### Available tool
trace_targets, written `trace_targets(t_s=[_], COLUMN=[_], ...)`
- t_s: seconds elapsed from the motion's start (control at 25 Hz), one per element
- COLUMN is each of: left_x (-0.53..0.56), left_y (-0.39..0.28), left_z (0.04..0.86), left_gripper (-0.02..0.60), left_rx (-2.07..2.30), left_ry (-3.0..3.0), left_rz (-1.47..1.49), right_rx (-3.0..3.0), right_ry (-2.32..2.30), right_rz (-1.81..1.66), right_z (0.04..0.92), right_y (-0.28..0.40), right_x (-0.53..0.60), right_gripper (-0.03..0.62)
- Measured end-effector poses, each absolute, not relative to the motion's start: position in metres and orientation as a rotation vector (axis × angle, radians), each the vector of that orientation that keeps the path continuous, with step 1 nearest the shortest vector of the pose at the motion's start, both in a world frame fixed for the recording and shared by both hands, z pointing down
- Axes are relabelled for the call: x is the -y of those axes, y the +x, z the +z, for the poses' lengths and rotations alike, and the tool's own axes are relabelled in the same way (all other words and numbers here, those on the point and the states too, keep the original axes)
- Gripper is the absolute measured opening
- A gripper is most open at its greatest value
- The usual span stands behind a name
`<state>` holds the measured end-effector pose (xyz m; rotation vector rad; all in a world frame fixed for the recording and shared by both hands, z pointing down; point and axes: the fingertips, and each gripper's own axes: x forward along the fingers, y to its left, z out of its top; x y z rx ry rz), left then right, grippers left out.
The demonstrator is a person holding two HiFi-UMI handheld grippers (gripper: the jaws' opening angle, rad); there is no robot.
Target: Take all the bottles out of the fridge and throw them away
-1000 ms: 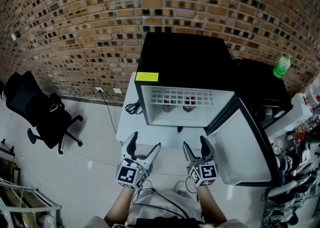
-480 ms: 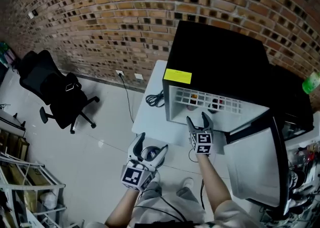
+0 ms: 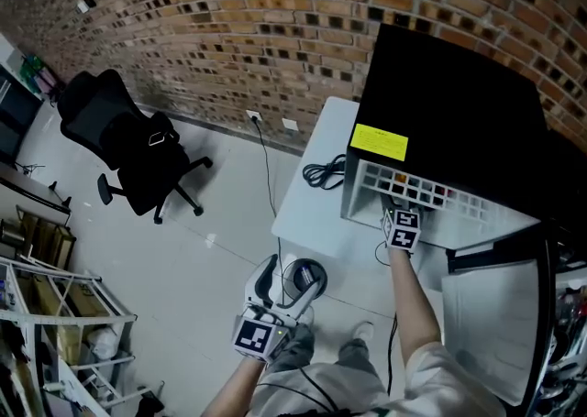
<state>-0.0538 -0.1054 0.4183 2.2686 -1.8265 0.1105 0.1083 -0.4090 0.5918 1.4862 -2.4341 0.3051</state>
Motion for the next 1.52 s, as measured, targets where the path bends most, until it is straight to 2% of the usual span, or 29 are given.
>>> trace_targets(t_s=[0.08,0.2,0.4,0.76,1.52], left_x=[0.099,0.097,0.103,0.094,0.070], left_y=[-0.060,-0.058,-0.042,-0.014,0.066], left_z=[0.427,0.426,0.409,0.398,0.391], left_gripper=[0.390,0.390,0.390,0.390,0.390], left_rx=[1.834,1.815,1.759,1.673,1.491], left_ry=[2.273,2.287,2.321,2.445,2.654], left_rz=[0.146,0.151,0.070,0.028,0.023], right_rx=[2.430,2.433,2.404,2.436,2.615], right_ry=[1.486,1.439,1.384,1.398,1.578], right_rz=[0.310,0.308,0.317,0.380,0.203], right_z=[0.594,0.598,0.606,0.590,0.388], right_y=[0.107,0.101,0.110,0.138,0.270], right_x=[0.413,0.414,0.392,0.286,0.085], right_gripper=[0.334,0.290,0.287,0.284,0.285])
